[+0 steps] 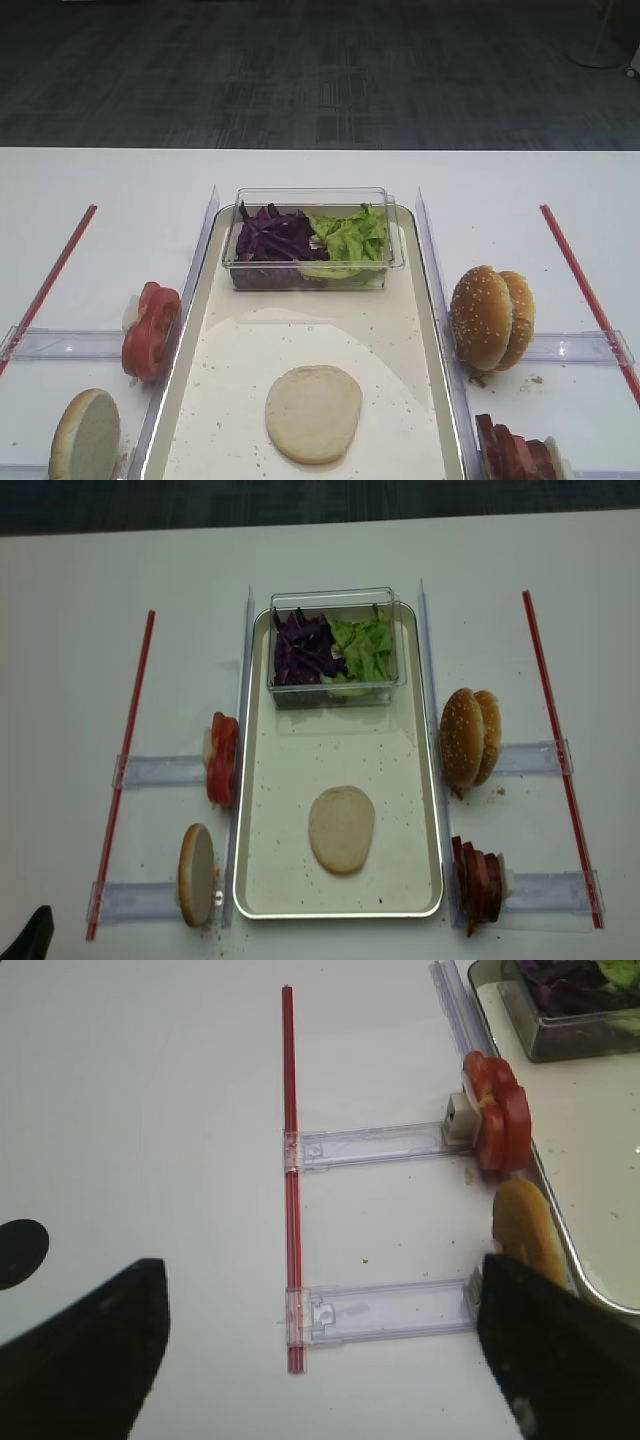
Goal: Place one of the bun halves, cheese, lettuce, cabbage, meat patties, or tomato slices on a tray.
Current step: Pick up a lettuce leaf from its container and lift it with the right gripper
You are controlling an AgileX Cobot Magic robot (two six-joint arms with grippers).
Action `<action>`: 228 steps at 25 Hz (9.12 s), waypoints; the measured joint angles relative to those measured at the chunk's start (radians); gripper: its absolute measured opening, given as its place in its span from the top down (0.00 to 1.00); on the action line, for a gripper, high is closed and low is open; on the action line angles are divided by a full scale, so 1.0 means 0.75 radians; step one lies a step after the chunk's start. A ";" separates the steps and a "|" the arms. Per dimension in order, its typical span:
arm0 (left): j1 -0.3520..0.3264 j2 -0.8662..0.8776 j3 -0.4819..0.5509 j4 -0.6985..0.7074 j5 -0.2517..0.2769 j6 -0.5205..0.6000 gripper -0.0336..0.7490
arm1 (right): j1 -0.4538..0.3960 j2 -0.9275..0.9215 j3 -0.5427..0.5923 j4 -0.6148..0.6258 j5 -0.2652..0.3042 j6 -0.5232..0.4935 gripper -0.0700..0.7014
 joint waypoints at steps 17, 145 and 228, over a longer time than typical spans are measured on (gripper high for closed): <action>0.000 0.000 0.000 0.000 0.002 0.000 0.22 | 0.000 0.000 0.000 0.000 0.000 0.005 0.03; 0.000 0.000 0.000 0.000 0.002 0.000 0.24 | 0.624 2.775 -1.584 0.191 -0.217 0.065 0.03; 0.000 0.000 0.000 0.000 0.002 -0.002 0.24 | 0.649 2.972 -1.701 0.131 -0.291 0.037 0.83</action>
